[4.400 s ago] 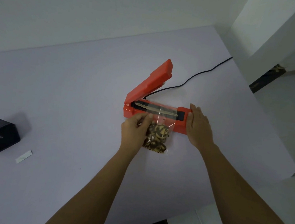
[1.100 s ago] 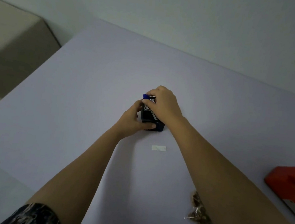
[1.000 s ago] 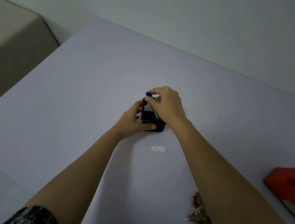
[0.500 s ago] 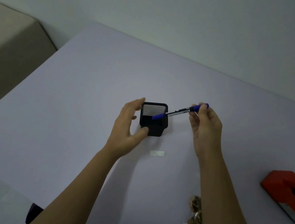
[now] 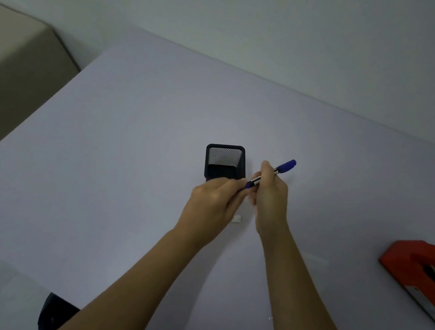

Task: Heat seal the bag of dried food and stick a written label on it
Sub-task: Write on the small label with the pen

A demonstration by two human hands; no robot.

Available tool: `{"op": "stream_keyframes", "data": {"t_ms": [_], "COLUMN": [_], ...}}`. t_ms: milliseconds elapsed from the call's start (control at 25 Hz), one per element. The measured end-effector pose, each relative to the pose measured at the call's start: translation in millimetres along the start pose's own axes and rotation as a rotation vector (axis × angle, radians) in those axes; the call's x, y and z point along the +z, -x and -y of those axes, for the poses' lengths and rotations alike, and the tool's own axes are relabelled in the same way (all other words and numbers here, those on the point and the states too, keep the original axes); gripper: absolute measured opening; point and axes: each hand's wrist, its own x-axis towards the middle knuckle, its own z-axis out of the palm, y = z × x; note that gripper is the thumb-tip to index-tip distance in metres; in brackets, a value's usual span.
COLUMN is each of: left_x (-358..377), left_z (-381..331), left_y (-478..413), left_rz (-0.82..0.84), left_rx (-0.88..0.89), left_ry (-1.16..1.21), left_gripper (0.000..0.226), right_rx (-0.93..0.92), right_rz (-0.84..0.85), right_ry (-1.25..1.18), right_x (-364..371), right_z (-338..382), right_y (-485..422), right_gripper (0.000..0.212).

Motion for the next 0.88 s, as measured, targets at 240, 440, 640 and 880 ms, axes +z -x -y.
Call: {"op": "stream_keyframes", "data": {"t_ms": [240, 440, 640, 880], "left_x": [14.6, 17.9, -11.2, 1.5], "left_z": [-17.6, -22.8, -4.4, 43.5], "left_y": [7.7, 26.9, 80.1, 70.7], "left_rz": [-0.06, -0.116, -0.025, 0.328], "left_rx": [-0.129, -0.15, -0.2, -0.679], "left_ry": [0.01, -0.035, -0.114, -0.191], "left_gripper": [0.023, 0.021, 0.018, 0.01], "right_rx": [0.122, 0.182, -0.004, -0.018], "right_rz": [-0.073, -0.125, -0.205, -0.012], "right_ry": [0.032, 0.064, -0.009, -0.22], "right_x": [-2.5, -8.1, -65.6, -44.1], "right_z": [-0.5, -22.3, 17.5, -13.7], "right_y": [-8.2, -8.6, -34.8, -4.7], "right_gripper": [0.035, 0.035, 0.037, 0.035]}}
